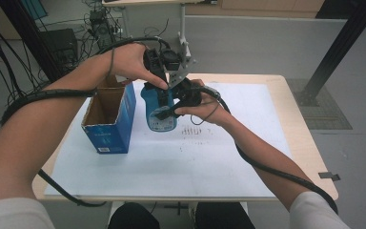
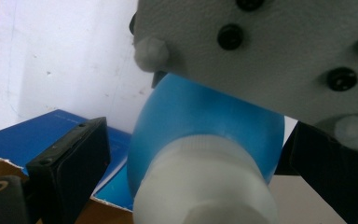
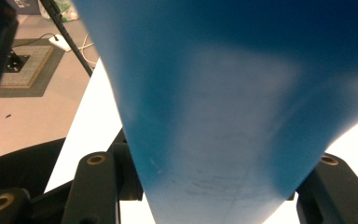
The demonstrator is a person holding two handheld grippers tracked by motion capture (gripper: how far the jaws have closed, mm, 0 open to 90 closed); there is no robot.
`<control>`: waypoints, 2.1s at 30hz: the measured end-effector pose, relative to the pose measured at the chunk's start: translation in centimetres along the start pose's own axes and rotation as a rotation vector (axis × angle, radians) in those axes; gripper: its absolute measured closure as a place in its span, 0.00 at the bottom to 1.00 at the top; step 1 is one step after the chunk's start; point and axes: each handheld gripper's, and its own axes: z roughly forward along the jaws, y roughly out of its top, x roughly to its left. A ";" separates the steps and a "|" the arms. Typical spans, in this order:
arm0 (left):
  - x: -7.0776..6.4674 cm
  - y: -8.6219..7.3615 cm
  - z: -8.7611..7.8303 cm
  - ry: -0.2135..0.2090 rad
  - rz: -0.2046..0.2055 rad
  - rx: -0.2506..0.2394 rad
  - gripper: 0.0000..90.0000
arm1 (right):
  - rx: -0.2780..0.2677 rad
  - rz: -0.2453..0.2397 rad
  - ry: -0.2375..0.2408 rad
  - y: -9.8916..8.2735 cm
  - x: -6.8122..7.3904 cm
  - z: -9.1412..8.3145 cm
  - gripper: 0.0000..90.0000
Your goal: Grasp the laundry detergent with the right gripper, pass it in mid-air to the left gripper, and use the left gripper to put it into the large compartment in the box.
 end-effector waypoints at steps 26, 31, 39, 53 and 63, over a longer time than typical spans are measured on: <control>0.1 0.0 0.5 -0.013 0.004 -0.001 0.06 | -0.012 0.009 0.003 -0.2 -0.1 -0.1 0.49; 0.1 0.0 0.5 -0.015 0.005 -0.005 0.06 | -0.012 0.007 -0.005 -0.3 -0.2 -0.1 0.49; 0.1 -0.1 0.5 -0.015 0.006 -0.003 0.06 | -0.016 0.009 -0.003 -0.2 -0.3 0.0 0.49; 0.0 0.0 0.2 -0.013 0.012 -0.010 0.06 | -0.020 0.017 -0.002 -0.2 -0.2 -0.3 0.49; -0.1 0.1 0.0 -0.015 0.012 -0.015 0.06 | -0.025 0.018 -0.002 -0.2 -0.1 -0.5 0.49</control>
